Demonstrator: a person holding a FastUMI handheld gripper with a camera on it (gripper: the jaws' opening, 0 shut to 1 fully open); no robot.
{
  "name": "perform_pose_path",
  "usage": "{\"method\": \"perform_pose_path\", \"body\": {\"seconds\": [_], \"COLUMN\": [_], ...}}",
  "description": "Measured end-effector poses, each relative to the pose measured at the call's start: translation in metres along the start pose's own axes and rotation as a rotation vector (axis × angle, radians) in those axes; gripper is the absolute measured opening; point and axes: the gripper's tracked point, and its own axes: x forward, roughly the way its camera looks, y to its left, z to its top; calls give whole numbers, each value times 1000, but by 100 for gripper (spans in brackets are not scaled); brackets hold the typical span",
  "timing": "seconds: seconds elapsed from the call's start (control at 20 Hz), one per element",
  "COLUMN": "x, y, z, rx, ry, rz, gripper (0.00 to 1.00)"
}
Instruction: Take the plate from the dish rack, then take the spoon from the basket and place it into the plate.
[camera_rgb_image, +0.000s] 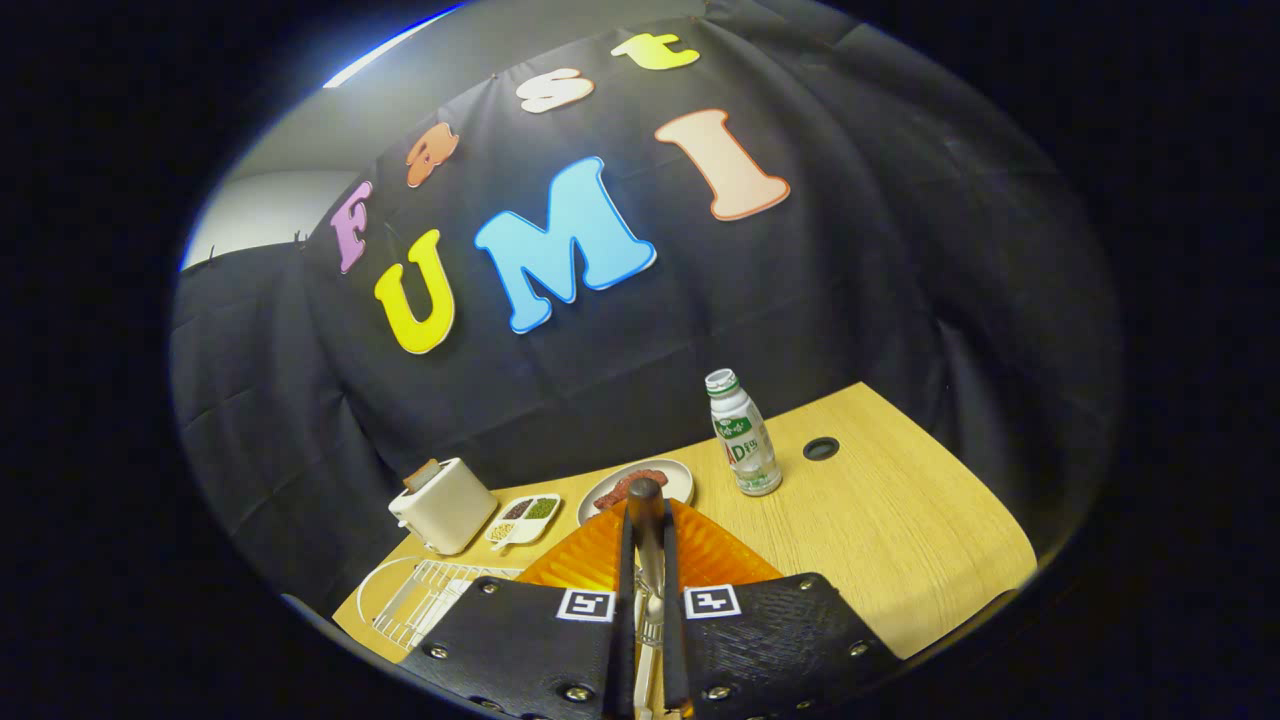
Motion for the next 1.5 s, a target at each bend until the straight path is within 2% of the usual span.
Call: {"method": "perform_pose_path", "body": {"seconds": [0.2,0.4,0.85,1.15,1.4,1.5], "x": [-36,-76,-139,-159,-162,-164], "y": [46,96,191,208,208,204], "z": [15,1,-129,-200,-231,-235], "rx": [-28,-52,-184,-275,-278,-300], "ry": [-9,19,247,339,374,372], "rz": [97,211,413,438,419,411], "gripper": [11,11,11,11,11,7]}}
